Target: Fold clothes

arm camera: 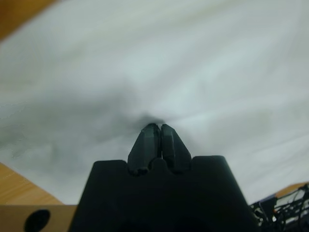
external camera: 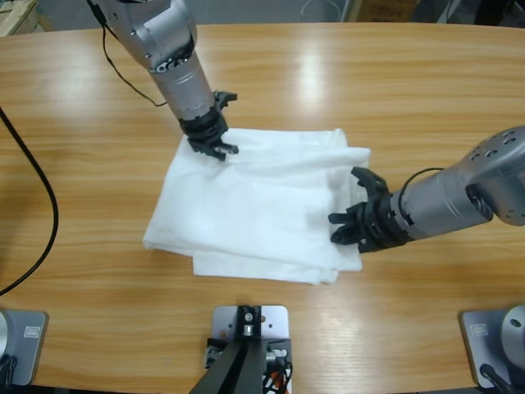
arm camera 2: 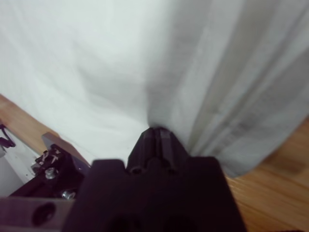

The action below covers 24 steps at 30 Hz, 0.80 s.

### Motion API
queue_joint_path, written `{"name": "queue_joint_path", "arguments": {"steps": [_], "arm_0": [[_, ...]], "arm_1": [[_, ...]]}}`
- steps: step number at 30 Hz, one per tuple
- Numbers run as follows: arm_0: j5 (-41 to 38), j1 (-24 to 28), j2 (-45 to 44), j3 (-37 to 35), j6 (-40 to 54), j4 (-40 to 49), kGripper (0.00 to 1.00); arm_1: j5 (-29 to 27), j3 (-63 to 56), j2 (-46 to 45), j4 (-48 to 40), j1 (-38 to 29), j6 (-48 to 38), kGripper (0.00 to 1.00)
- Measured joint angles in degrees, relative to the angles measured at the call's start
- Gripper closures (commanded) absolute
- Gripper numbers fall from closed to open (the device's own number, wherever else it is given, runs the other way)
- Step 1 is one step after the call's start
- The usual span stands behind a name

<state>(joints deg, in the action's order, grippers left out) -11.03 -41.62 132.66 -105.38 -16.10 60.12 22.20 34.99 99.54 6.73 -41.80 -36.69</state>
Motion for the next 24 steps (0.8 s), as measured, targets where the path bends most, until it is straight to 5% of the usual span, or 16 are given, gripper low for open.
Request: {"name": "queue_joint_path", "arguments": {"steps": [19, 24], "arm_0": [[4.5, 12.4, 1.3, -3.6, -1.6, 0.1, 1.000], [3.5, 7.5, -5.5, -3.6, -1.6, 2.1, 1.000]], "arm_1": [[0.0, -0.9, -0.4, -1.0, 0.0, 0.0, 1.000], [0.0, -1.0, -0.5, -1.1, 0.0, 0.0, 1.000]]}}
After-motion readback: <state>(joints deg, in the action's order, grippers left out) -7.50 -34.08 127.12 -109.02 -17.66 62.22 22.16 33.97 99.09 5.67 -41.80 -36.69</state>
